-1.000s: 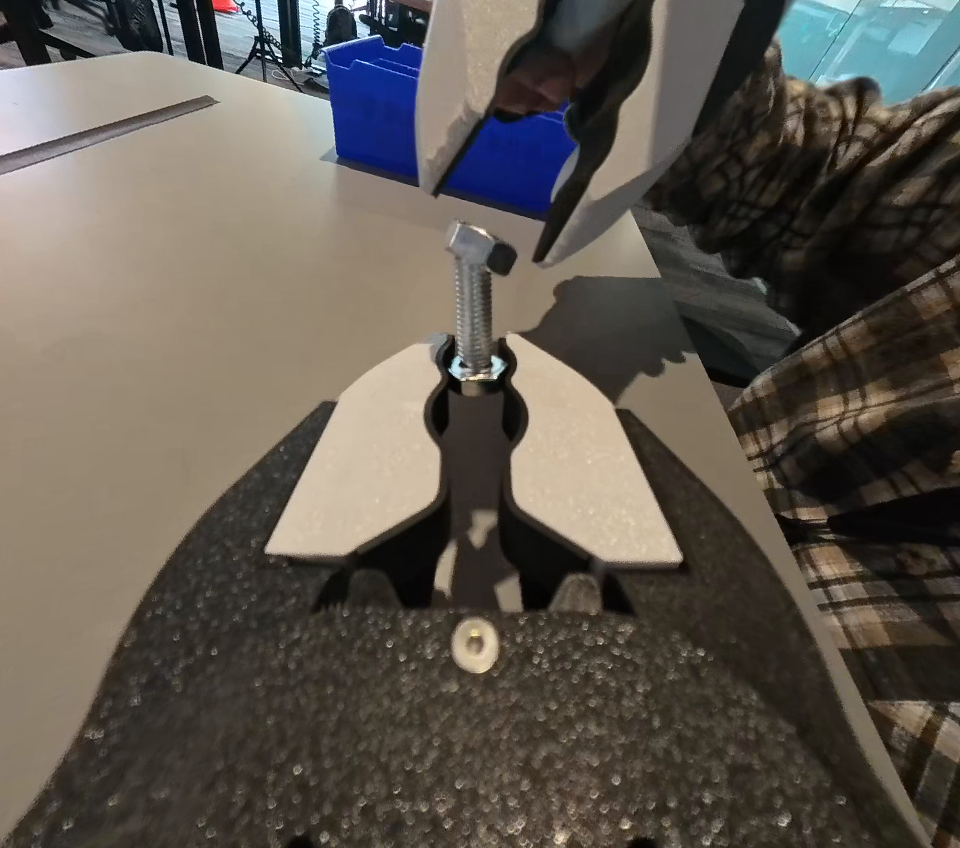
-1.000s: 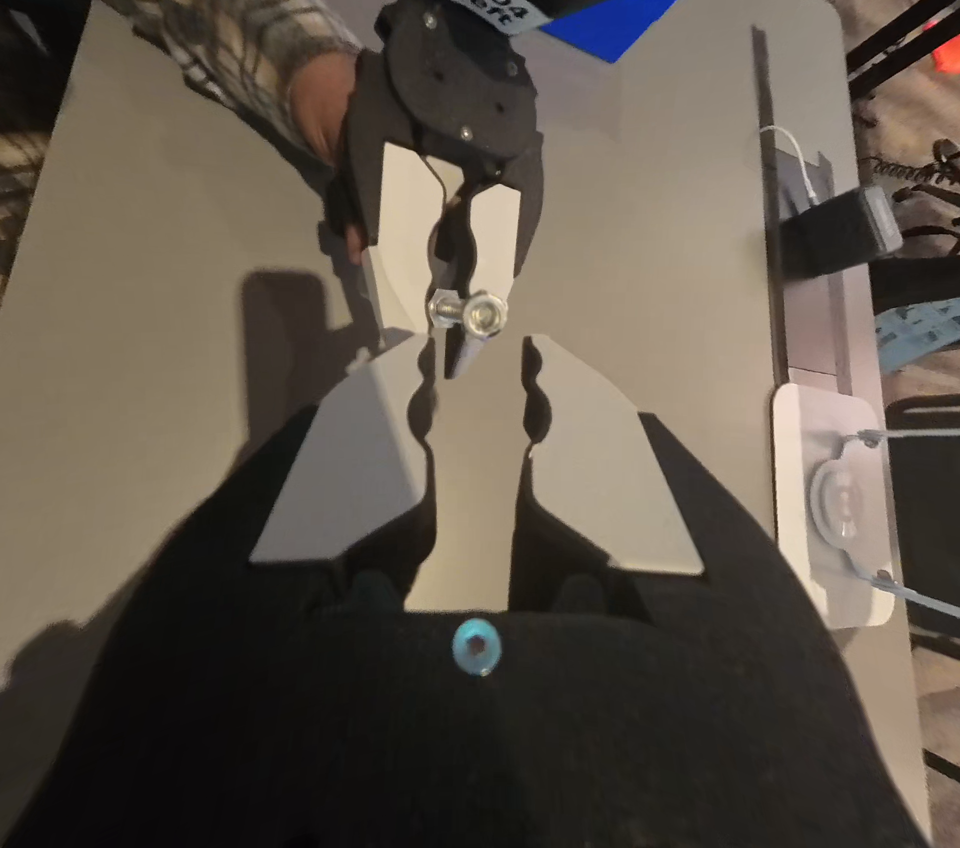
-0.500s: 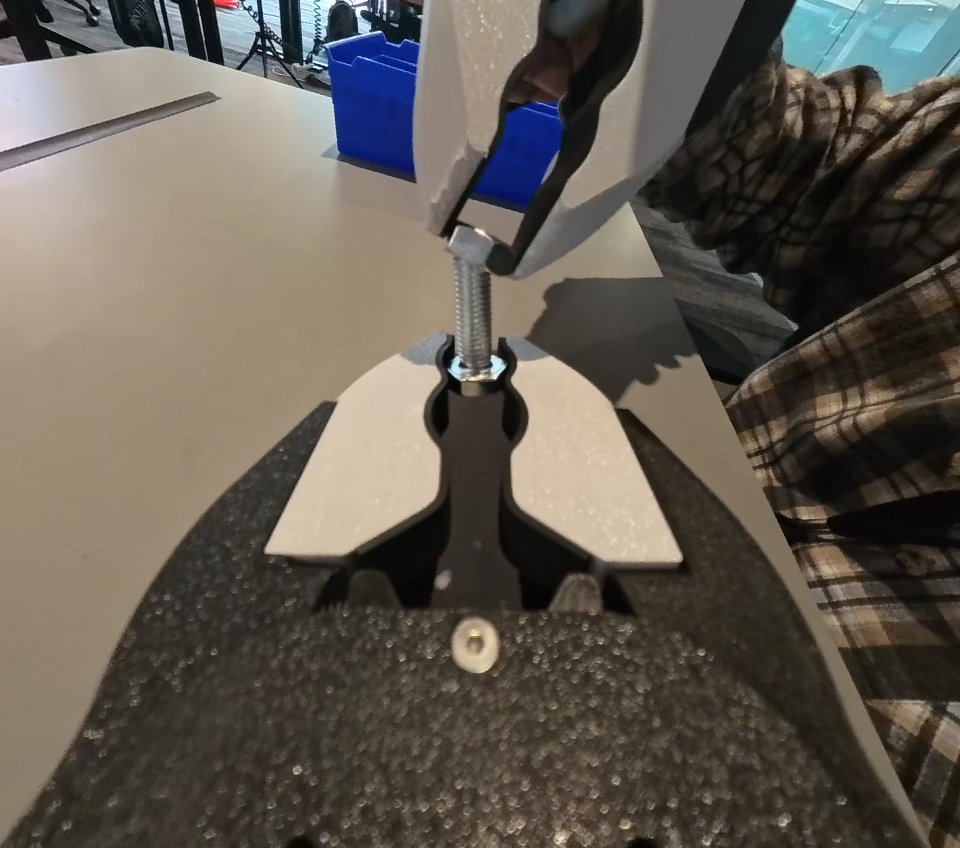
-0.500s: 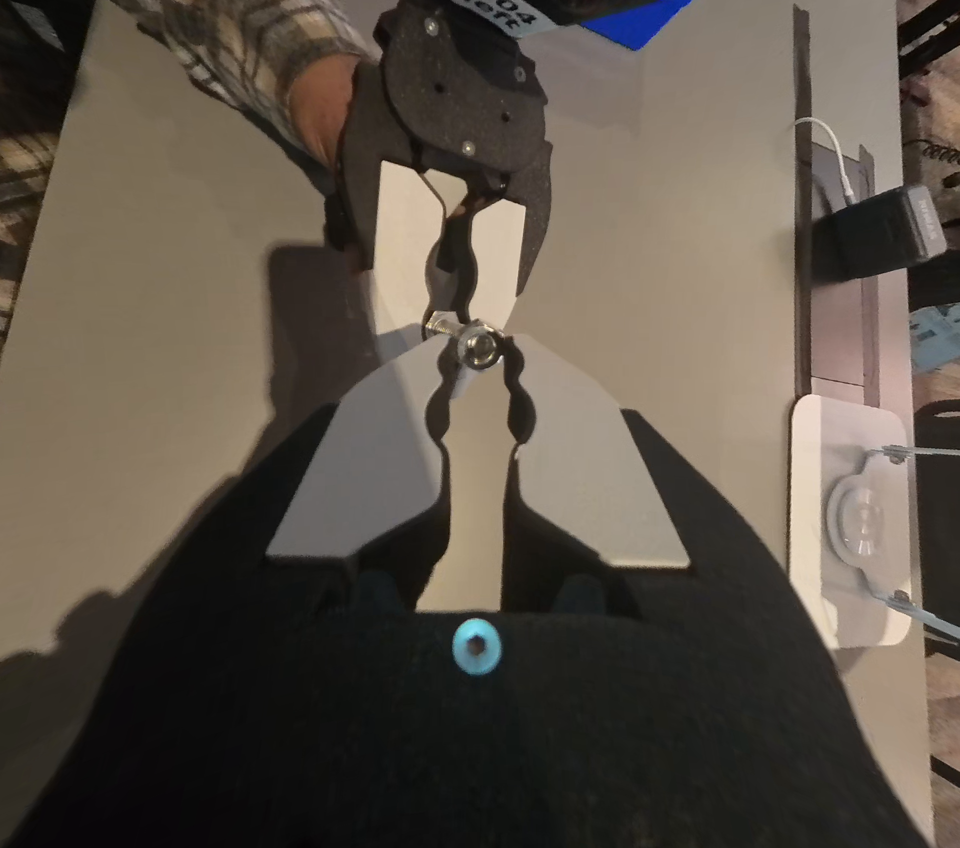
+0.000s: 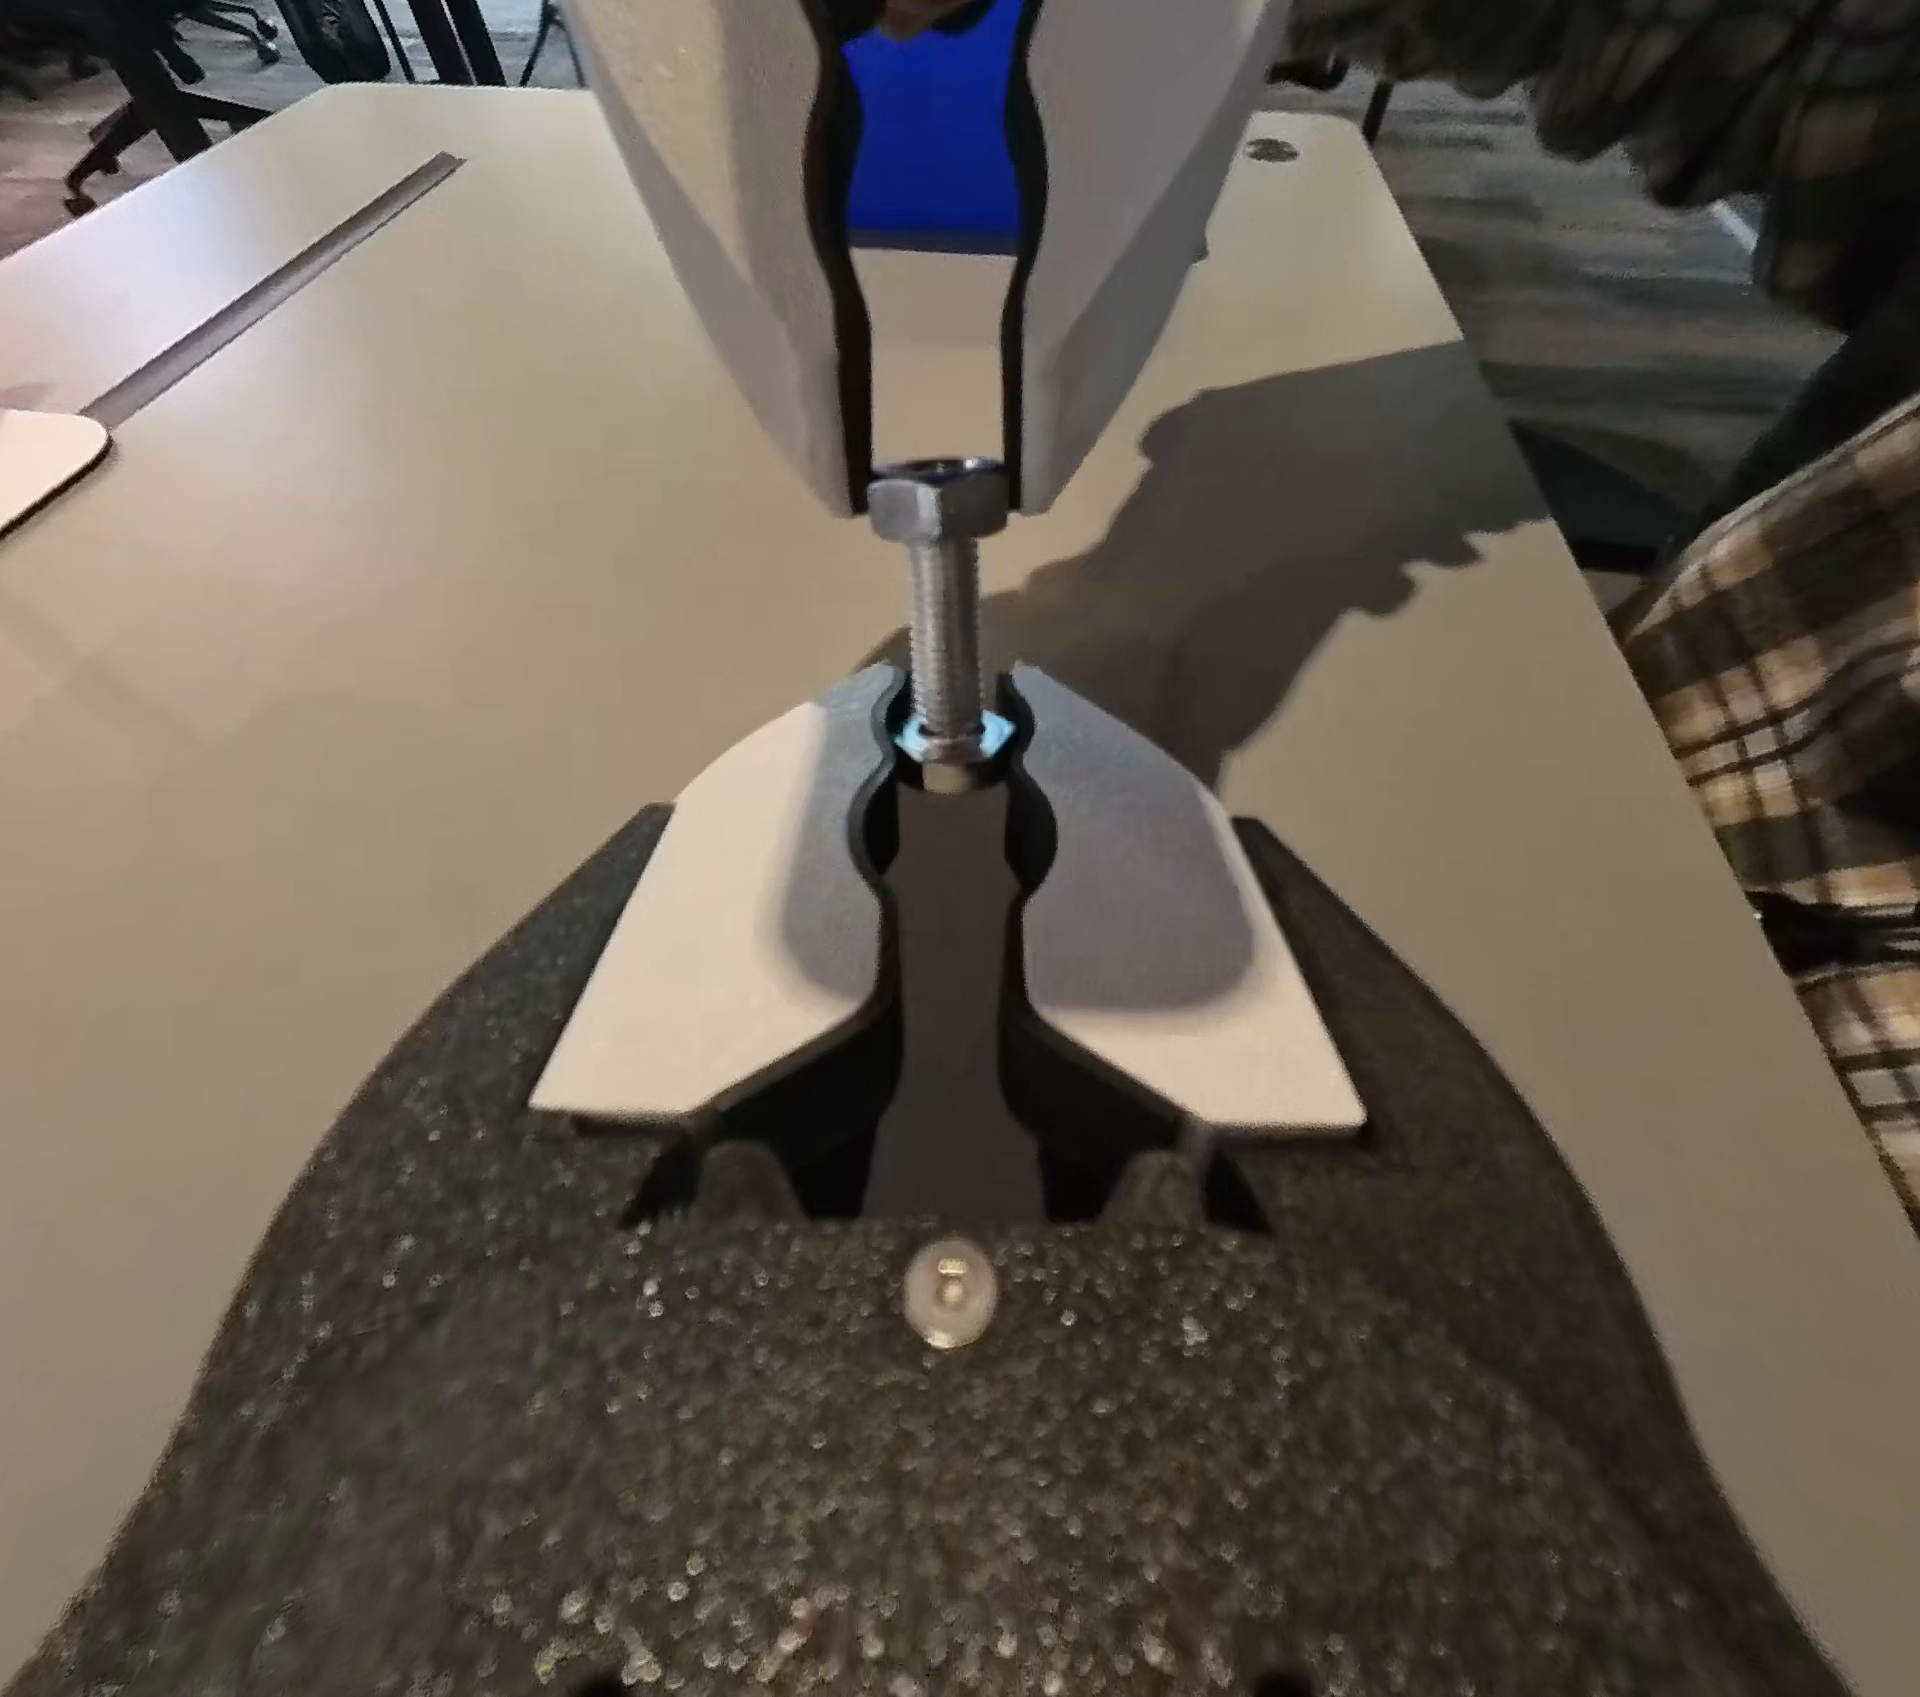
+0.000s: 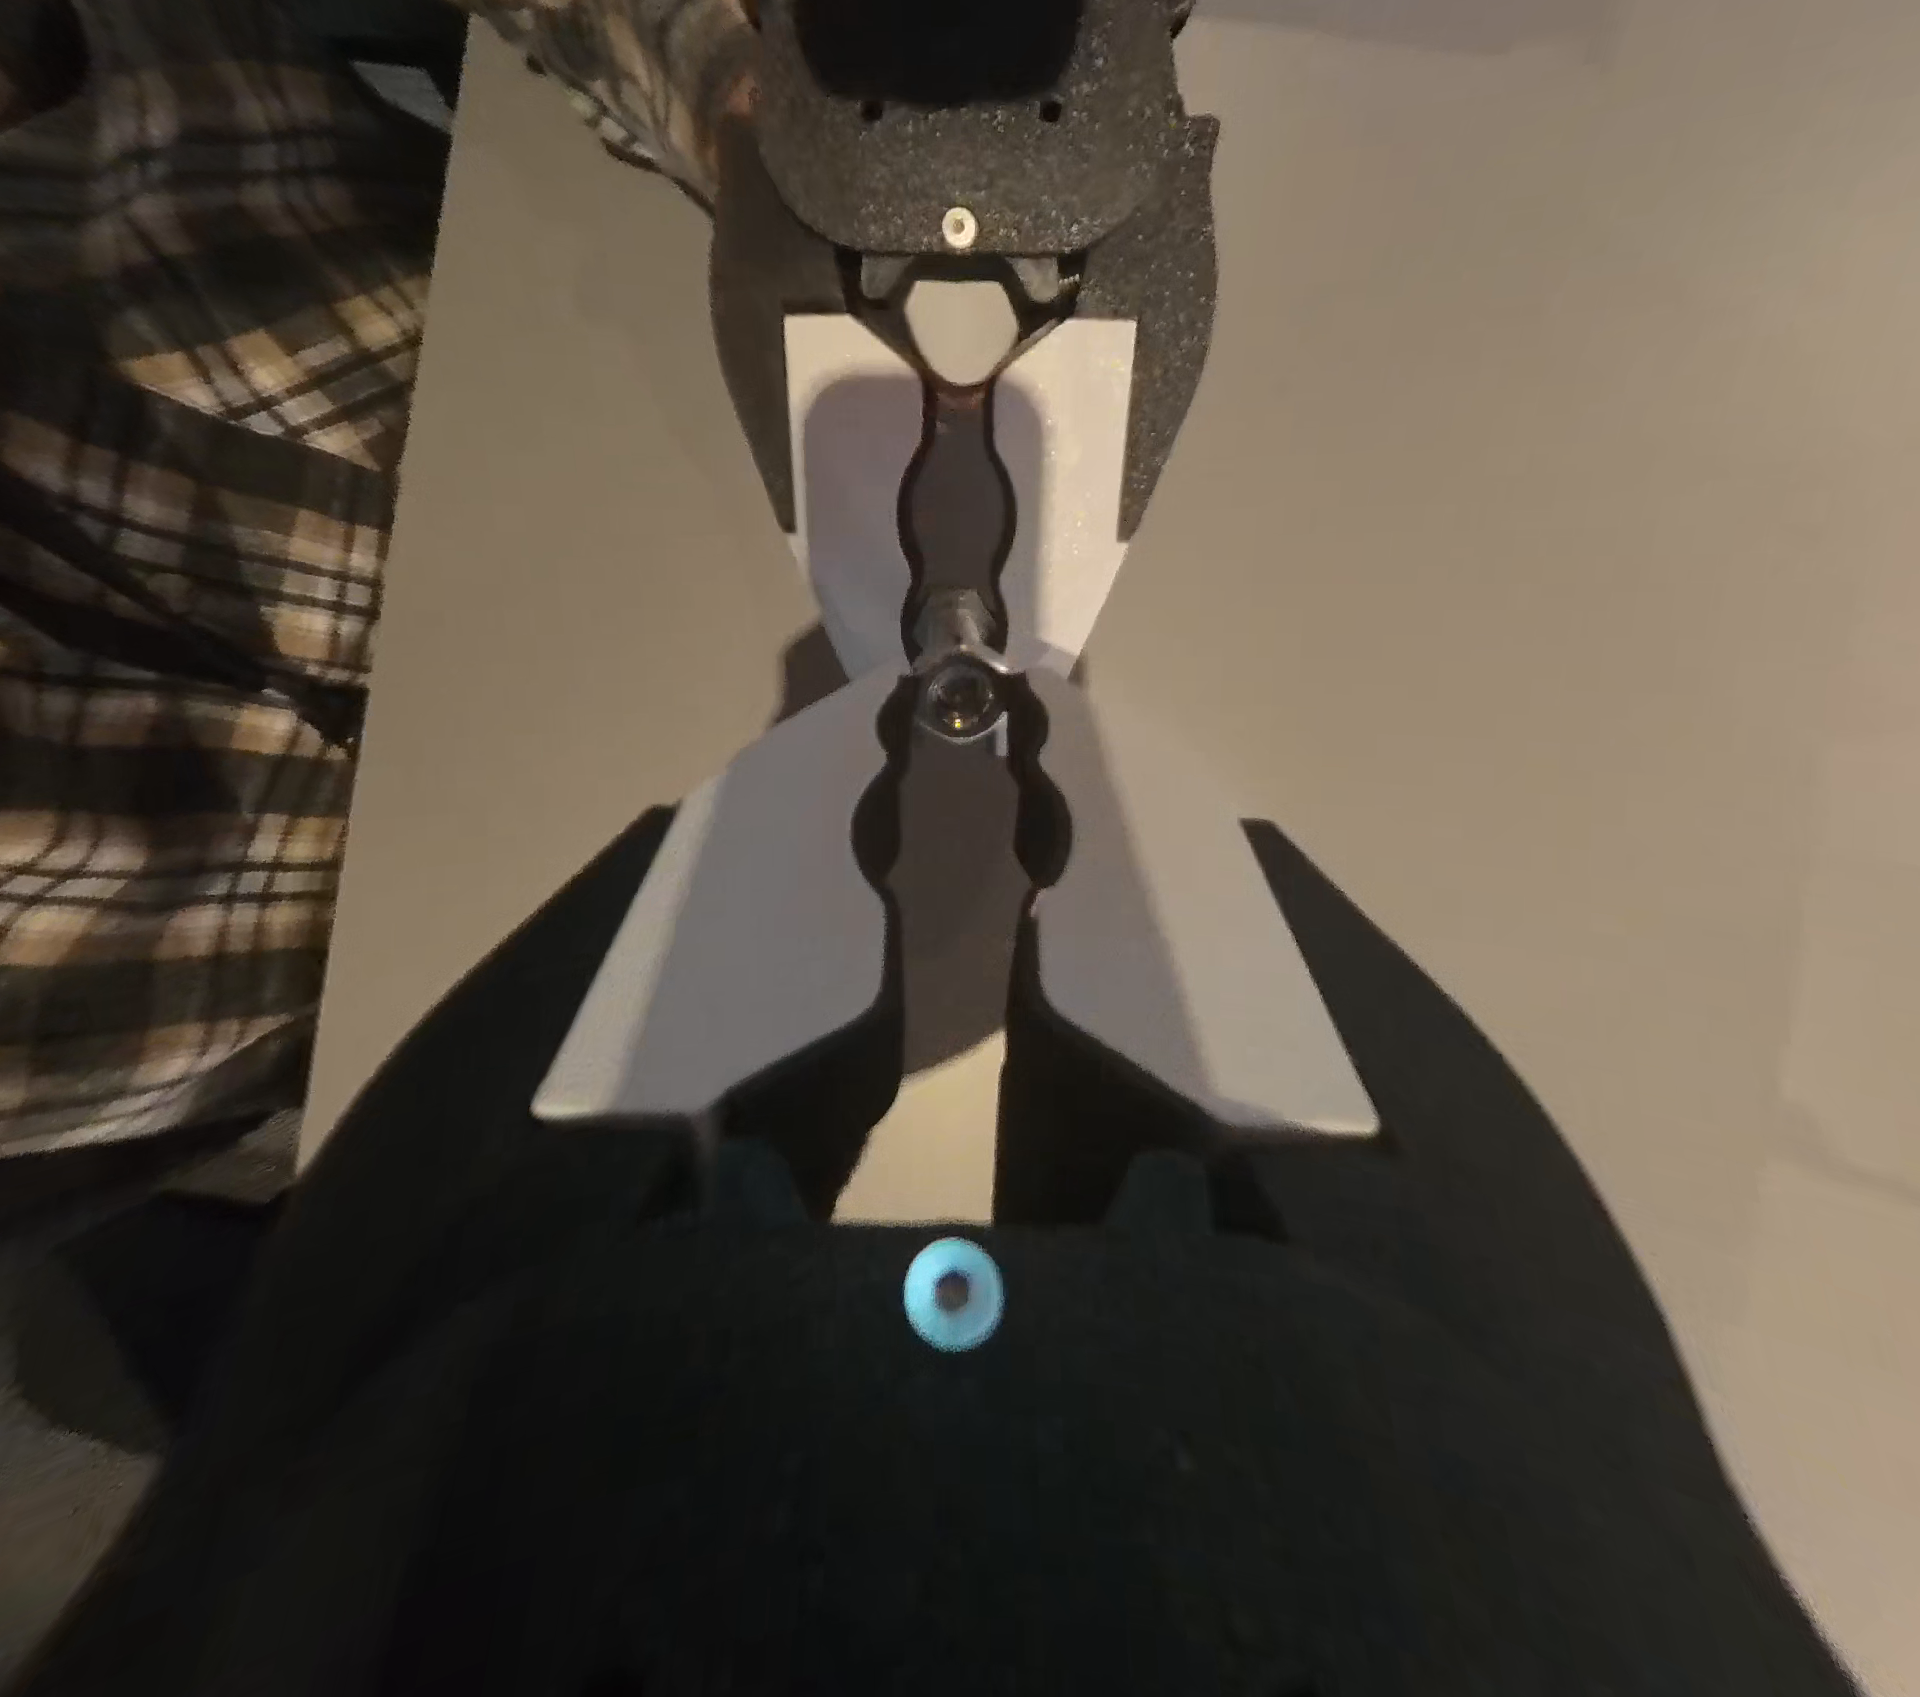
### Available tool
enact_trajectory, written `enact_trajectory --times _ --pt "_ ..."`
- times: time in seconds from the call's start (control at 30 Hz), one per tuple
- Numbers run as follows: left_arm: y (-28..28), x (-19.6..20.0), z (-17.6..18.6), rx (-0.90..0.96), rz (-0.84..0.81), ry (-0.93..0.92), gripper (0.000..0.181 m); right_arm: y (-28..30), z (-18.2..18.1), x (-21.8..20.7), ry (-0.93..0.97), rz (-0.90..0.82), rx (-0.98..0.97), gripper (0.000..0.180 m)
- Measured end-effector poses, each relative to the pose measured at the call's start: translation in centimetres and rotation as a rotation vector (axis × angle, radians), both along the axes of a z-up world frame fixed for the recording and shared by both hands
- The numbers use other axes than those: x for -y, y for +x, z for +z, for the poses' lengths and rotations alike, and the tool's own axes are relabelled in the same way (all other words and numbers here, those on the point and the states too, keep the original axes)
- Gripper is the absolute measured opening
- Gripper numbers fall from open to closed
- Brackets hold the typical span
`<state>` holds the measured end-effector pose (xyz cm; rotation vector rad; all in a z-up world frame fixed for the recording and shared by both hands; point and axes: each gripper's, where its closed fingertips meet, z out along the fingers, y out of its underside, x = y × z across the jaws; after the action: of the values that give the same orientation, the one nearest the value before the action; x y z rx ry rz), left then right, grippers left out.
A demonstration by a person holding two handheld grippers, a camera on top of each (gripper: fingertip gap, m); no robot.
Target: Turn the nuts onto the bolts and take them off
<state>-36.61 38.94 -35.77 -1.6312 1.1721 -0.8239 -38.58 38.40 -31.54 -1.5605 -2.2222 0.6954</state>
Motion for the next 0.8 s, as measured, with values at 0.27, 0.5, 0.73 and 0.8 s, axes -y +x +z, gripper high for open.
enact_trajectory --times 0.27,0.5,0.73,0.8 --pt "-0.1 0.0 0.0 -0.042 0.015 0.050 0.015 0.2 -0.1 0.1 0.048 0.020 0.057 0.017" --pt "-0.7 -0.9 -0.7 -0.139 0.102 0.104 0.014 0.0 -0.7 -0.4 0.121 -0.049 0.060 0.017" --pt "-1.1 -1.6 -1.5 -0.202 0.159 0.105 0.014 0.1 -1.6 -0.9 0.126 -0.144 0.086 0.017" --pt "-1.2 -1.8 -1.9 -0.231 0.177 0.109 0.015 0.2 -1.9 -1.0 0.115 -0.179 0.099 0.017"
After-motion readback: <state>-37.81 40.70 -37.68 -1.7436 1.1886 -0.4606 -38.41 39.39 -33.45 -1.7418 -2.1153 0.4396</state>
